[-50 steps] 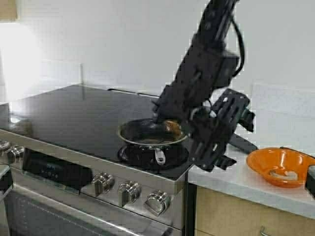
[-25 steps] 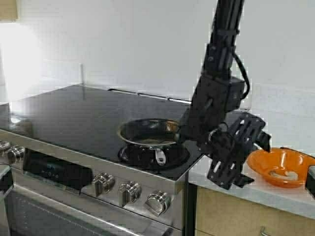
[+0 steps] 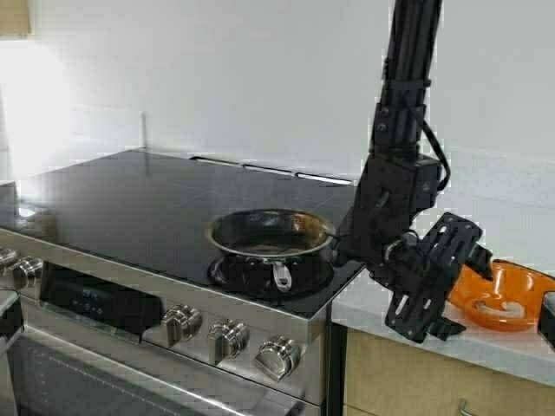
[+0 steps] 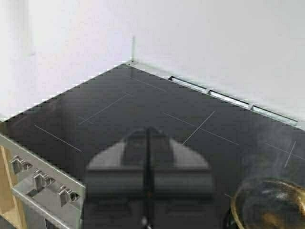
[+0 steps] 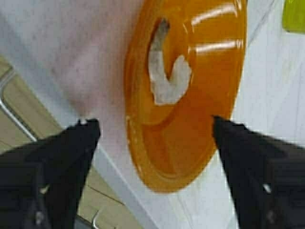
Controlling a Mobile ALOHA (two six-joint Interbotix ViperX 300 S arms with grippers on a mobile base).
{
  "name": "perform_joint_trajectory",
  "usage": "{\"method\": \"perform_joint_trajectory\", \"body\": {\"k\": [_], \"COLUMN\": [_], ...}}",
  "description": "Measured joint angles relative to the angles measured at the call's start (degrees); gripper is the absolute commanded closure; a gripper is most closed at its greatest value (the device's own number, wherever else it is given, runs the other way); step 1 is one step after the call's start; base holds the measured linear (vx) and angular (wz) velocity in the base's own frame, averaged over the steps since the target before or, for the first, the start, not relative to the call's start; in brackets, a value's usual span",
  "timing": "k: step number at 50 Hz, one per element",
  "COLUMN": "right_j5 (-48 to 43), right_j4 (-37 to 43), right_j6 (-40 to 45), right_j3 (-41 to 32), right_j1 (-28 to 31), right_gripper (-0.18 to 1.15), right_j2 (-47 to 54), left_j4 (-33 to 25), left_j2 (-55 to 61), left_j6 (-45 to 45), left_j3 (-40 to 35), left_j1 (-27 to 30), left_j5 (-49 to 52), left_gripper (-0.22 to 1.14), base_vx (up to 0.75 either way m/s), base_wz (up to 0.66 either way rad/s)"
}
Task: Add oil to the pan and cook the shrimp and serve it
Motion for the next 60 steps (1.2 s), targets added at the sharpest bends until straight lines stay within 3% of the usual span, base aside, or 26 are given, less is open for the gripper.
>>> {"method": "perform_joint_trajectory", "body": {"k": [6,11,26,33,48,60], "right_j5": [-0.88,-0.97,-1.23,-1.41,-1.58,-1.58], "right_j4": [-0.53,-0.53,-0.7,-0.7,-0.62,-0.53], "right_j6": [0.0,0.0,-0.35,-1.67,-2.02,-6.24], "right_j3": [-0.09,0.09,-0.35,-0.79,-0.44,-1.14], "right_j1": [-0.88,-1.32,-1.93,-2.46,-2.2,2.46], "right_gripper": [0.02,0.14,0.74,0.93,0.92,0.92], "right_j2": [0.0,0.26,1.14,1.93,0.26,-13.62], "left_j4": [0.0,-0.09,0.0,0.0,-0.09,0.0], "left_j2": [0.09,0.09,0.35,0.35,0.44,0.44], "left_j6": [0.0,0.09,0.0,0.0,-0.09,-0.26], "left_j3": [0.0,0.0,0.0,-0.09,0.0,0.0], "left_j1": [0.0,0.0,0.0,0.0,0.0,0.0], "left_j5": [0.0,0.0,0.18,0.18,0.18,0.18], "left_gripper": [0.89,0.89,0.89,0.89,0.89,0.89], "base_vx": [0.0,0.0,0.0,0.0,0.0,0.0], "base_wz": [0.0,0.0,0.0,0.0,0.0,0.0]}}
